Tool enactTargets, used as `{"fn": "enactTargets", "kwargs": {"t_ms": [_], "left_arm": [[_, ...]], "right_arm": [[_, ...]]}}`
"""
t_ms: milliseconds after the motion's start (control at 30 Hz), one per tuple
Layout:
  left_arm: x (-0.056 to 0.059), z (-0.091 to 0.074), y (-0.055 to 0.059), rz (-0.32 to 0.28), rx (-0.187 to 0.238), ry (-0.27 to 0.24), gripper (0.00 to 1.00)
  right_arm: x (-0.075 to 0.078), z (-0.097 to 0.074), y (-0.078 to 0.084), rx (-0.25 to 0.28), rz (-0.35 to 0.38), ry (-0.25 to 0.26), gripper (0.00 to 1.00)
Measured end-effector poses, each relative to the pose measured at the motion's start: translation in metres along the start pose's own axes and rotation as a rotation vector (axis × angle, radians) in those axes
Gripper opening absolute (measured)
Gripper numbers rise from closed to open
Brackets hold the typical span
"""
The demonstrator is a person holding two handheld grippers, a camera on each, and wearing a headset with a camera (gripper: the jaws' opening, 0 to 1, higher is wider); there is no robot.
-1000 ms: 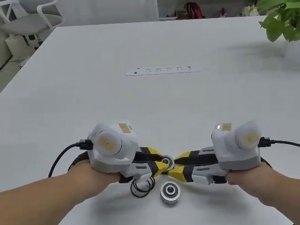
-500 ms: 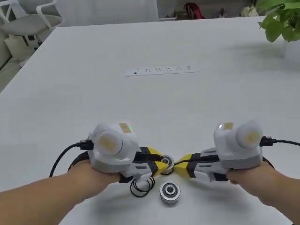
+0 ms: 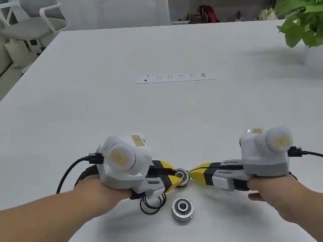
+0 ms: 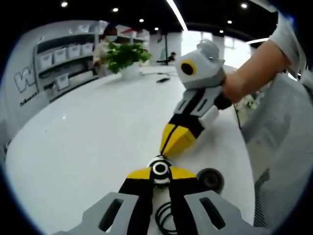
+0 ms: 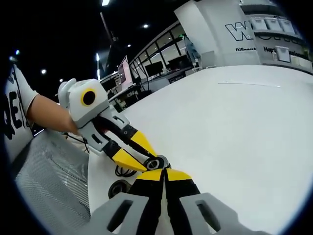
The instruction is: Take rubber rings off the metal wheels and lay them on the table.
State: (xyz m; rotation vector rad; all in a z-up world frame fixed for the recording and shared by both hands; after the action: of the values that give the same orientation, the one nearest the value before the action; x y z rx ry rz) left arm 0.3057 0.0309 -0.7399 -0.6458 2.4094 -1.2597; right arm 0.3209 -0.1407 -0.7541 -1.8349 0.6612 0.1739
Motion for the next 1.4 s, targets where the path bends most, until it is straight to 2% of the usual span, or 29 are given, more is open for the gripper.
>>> {"fn": "enactTargets", "kwargs": {"t_ms": [200,367,1000,1233,1400], "left_arm": [[0.001,0.000,-0.001,0.011,-0.008,-0.013,0.11],[0.002,0.000,-0.001,0.017,-0.008,-0.015,0.11],[0.004,0.000,0.000,0.022,-0.007,-0.017,0.11],[0.004,0.000,0.000,0.020,-0.004,-0.016,0.11],[0.003,0.000,-0.001,0.024,-0.004,-0.013,0.11]], "right_arm": [[-0.003,0.000,0.000,0.008,0.021,-0.007,0.00],[-0.006,0.000,0.000,0.000,0.012,-0.018,0.00],[-0.013,0.003,-0.001,0.025,0.012,-0.072,0.00],[-0.012,0.001,-0.001,0.045,0.033,-0.076,0.00],[-0.015,0.002,-0.003,0.058,0.037,-0.097,0.00]]}}
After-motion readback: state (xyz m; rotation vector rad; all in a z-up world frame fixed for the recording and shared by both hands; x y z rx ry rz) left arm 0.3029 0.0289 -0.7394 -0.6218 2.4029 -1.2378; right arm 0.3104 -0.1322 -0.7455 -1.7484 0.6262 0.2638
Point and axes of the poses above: the centre of the closed fingertips' face, and the gripper's own axes: z roughly forward along the fingers, x roughly to its right, y roughly out of its underside, the point moved 10 cm from there along -z, roughly backward along the fingers, and after that the axes turned 8 degrees about -y, right-handed, at the moved point
